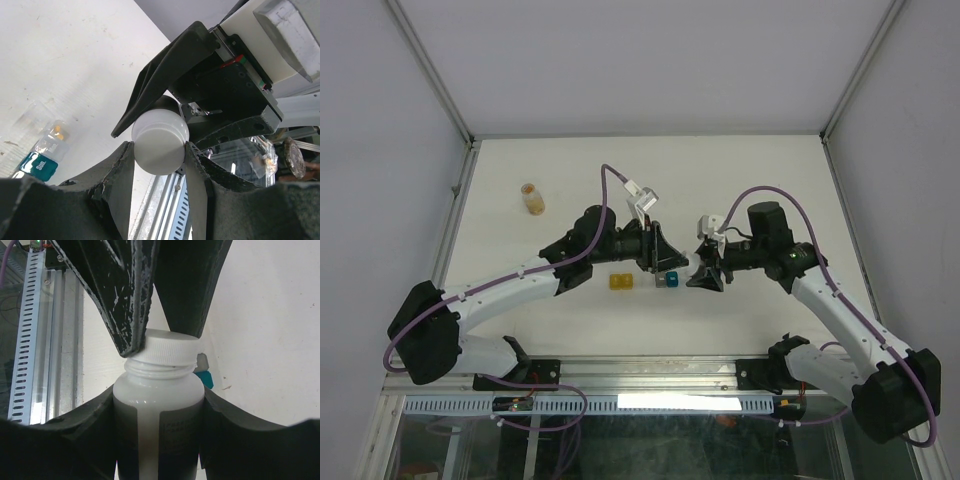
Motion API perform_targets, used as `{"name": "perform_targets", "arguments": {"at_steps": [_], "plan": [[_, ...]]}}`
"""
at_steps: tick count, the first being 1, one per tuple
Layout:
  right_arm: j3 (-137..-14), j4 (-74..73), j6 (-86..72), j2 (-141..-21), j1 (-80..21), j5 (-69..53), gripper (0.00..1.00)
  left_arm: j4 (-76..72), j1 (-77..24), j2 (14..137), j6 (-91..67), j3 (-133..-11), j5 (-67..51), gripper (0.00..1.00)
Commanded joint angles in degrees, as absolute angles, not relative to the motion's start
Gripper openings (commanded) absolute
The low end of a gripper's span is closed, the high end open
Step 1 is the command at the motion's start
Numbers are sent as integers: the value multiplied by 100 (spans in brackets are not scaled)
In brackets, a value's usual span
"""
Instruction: Sort the pills into containers
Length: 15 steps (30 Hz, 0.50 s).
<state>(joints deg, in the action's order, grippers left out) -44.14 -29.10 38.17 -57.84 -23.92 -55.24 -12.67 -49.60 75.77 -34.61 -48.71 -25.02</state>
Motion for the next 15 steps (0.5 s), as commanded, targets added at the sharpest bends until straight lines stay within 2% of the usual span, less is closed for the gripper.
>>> {"name": "perform_targets", "arguments": {"at_steps": [1, 15], "plan": [[-4726, -2691, 3720, -5792, -2439, -5530, 0, -1156, -5195, 7548, -3297, -5252, -2344, 26], [-4714, -2410, 3255, -5675, -2289, -6038, 0, -1683, -5432, 7724, -3670, -5035, -2497, 23]]}}
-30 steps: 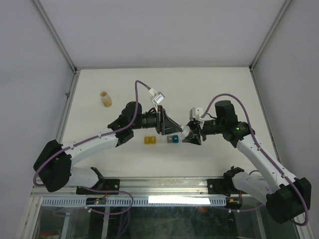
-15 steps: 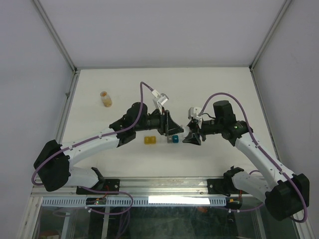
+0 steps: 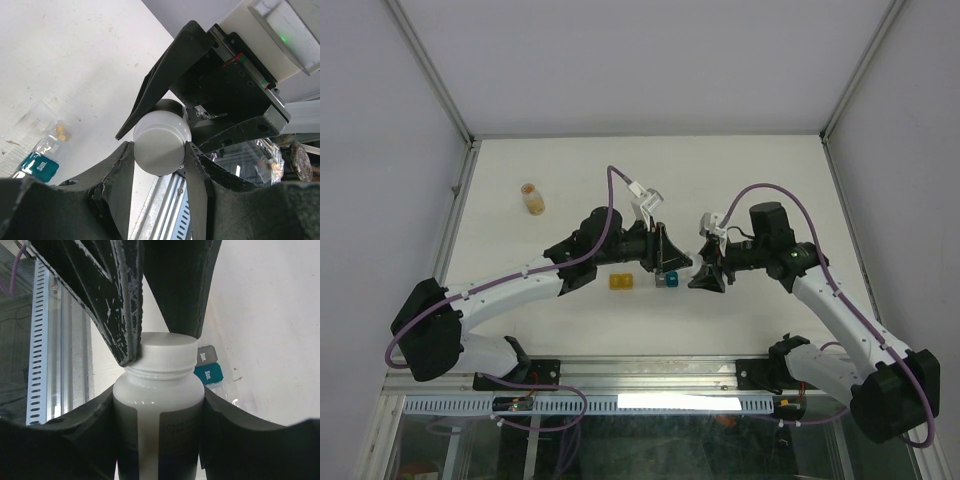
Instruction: Sort the pills into containers
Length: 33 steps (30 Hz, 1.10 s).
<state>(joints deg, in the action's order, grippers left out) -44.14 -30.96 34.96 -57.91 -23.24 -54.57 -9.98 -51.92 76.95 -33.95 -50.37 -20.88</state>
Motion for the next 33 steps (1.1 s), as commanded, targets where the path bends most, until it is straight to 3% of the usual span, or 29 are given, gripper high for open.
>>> {"name": "perform_targets", "arguments": {"at_steps": [1, 9, 17, 23, 31, 33], "plan": [[-4699, -2406, 3248, -5650, -2270, -6159, 0, -1754, -5432, 7718, -3655, -5004, -2571, 23], [-4637, -2382, 3307, -5538, -2223, -6512, 0, -1955, -5440, 8033, -2415, -5022, -3757, 17], [-4615, -2503, 3516, -5407, -2147, -6652, 0, -844, -5426, 7787, 2025, -5006, -4923, 19], [-4623, -2596, 3631, -5394, -2134, -6711, 0, -874, -5216, 7888, 2258, -5485, -4999, 46], [-4640, -2671, 3713, -5400, -2109, -6723, 0, -2315, -5180, 7317, 1480, -4863, -4138, 97], [-4641, -2687, 3732, -5406, -2110, -6728, 0, -2592, -5141, 7094, 1272, -4667, -3962, 99]]}}
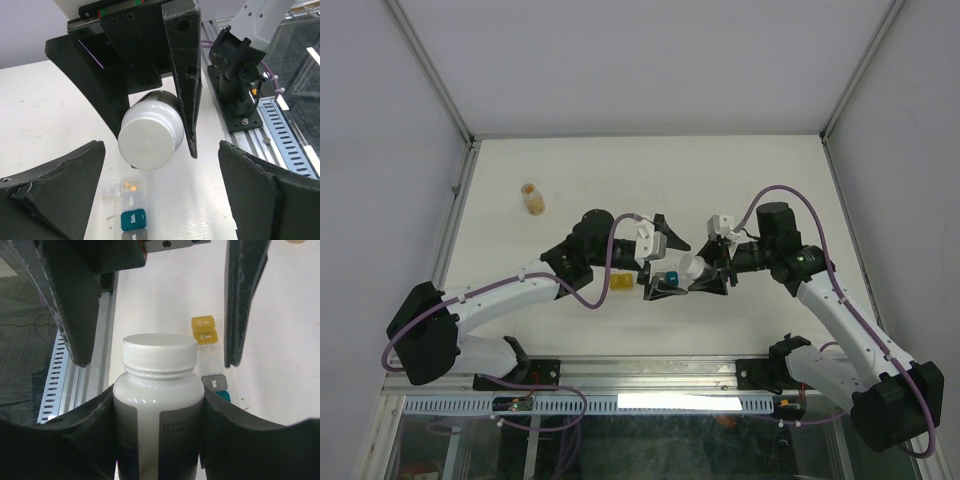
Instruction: Sort the pills into containers
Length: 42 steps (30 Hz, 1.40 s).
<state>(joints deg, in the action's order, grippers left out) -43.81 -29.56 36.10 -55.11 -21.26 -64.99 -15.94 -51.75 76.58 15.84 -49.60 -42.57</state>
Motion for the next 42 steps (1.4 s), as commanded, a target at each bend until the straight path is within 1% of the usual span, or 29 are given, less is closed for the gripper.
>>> {"name": "perform_targets", "arguments": {"at_steps": [1, 5, 7, 11, 14, 17, 19, 21, 23, 25, 33, 38, 42], "plan": [[-4640, -2689, 3741, -5405, -2109, -6726, 0, -2692, -5128, 7000, 1161, -4591, -3891, 99], [-4641, -2715, 3769, -5418, -2102, -6749, 0, -3144, -5115, 6592, 550, -4171, -3351, 99], [-4641, -2724, 3785, -5414, -2095, -6762, 0, -3413, -5115, 6416, 3, -3869, -2930, 99], [-4627, -2733, 3786, -5422, -2058, -6767, 0, -4122, -5105, 6009, -1626, -3201, -1931, 99], [-4630, -2733, 3788, -5445, -2048, -6765, 0, -4523, -5064, 5854, -2809, -2854, -1816, 99], [-4632, -2733, 3793, -5466, -2039, -6750, 0, -4368, -5065, 5783, -3676, -2814, -1523, 95], [-4632, -2733, 3793, -5475, -2039, -6739, 0, -3824, -5090, 5724, -4017, -2942, -1192, 91], [-4632, -2733, 3795, -5476, -2030, -6733, 0, -3043, -5291, 5661, -4016, -3202, -628, 87], [-4632, -2733, 3795, -5476, -2030, -6717, 0, -2252, -5599, 5642, -3717, -3565, 20, 87], [-4632, -2734, 3798, -5485, -2022, -6715, 0, -1829, -5788, 5678, -3551, -3787, 369, 87], [-4623, -2732, 3790, -5502, -2013, -6709, 0, -1642, -6013, 6168, -3445, -4296, 271, 85], [-4632, -2733, 3789, -5506, -2006, -6697, 0, -1669, -6186, 6452, -3388, -4546, 139, 81], [-4627, -2733, 3778, -5511, -2004, -6692, 0, -1671, -6256, 6658, -3358, -4686, 70, 77]]}}
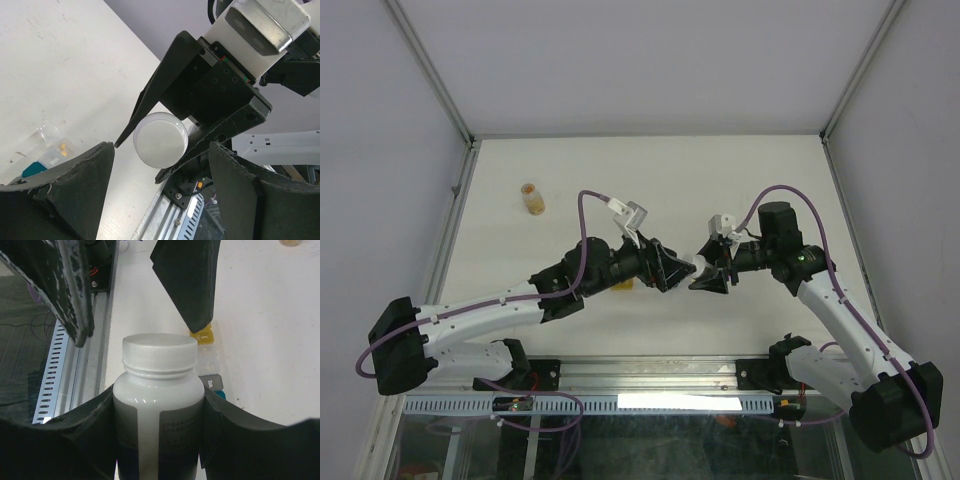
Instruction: Sort the pills into containers
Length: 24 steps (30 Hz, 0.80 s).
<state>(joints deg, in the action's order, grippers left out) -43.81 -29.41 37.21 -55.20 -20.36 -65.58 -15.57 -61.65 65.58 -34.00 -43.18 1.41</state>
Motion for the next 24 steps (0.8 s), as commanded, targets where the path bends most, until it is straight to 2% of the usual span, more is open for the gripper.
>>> {"name": "perform_targets", "arguments": {"at_steps": [1, 3, 8, 19, 24], "plan": [[-4631, -2730, 3779, -5511, -2004, -6689, 0, -1674, -6265, 6691, -3345, -4734, 44, 74], [-4632, -2725, 3769, -5502, -1996, -6704, 0, -1672, -6273, 6767, -3316, -4784, -10, 67], [-4632, -2725, 3771, -5502, -1995, -6710, 0, -1603, -6275, 6844, -3259, -4849, -36, 59], [-4631, -2726, 3762, -5493, -1995, -6711, 0, -1429, -6275, 6983, -3177, -4971, -166, 57], [-4630, -2728, 3757, -5493, -1995, -6721, 0, -1411, -6275, 7001, -3160, -4992, -254, 50]]}}
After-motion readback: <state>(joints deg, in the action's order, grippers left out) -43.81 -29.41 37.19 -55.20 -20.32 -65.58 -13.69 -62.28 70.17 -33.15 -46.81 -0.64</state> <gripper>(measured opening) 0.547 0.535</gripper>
